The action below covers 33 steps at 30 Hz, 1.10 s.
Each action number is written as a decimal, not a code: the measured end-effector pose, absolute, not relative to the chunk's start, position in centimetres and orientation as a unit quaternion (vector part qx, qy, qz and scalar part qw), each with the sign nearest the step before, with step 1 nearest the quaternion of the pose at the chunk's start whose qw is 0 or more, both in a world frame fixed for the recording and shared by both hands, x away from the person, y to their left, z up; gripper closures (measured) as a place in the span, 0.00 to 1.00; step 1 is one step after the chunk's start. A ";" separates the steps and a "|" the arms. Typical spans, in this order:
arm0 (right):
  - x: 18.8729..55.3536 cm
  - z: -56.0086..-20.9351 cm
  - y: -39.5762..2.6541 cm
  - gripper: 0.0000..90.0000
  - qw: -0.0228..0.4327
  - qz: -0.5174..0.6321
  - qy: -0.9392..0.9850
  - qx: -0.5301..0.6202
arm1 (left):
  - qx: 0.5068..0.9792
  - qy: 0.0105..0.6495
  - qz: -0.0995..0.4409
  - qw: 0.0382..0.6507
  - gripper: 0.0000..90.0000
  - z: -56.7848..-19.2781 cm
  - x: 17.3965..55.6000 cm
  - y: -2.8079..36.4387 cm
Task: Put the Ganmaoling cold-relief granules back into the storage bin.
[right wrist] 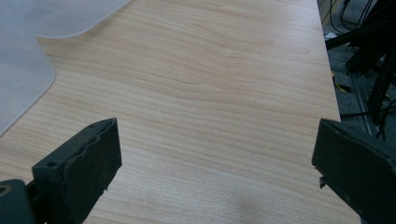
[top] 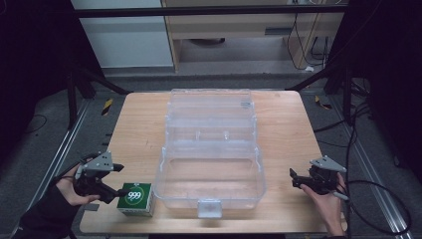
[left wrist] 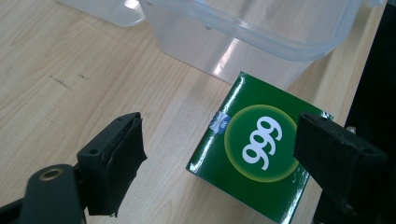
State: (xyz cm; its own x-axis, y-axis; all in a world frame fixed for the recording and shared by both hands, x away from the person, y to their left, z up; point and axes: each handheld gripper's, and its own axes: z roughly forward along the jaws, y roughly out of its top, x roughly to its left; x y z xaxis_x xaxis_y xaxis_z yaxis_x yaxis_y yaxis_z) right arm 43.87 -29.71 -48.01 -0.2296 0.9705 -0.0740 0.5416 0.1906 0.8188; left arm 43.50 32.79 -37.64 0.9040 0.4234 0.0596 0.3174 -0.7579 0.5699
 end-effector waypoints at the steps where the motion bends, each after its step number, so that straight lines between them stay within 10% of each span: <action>1: 43.9 -48.0 -29.7 0.02 0.313 0.342 0.705 0.536 | 0.934 0.198 0.092 0.282 0.17 -37.6 43.5 32.7; 33: 44.0 -48.4 -29.7 0.02 0.307 0.330 0.718 0.530 | 0.966 0.118 0.065 0.221 0.08 -38.8 42.6 30.1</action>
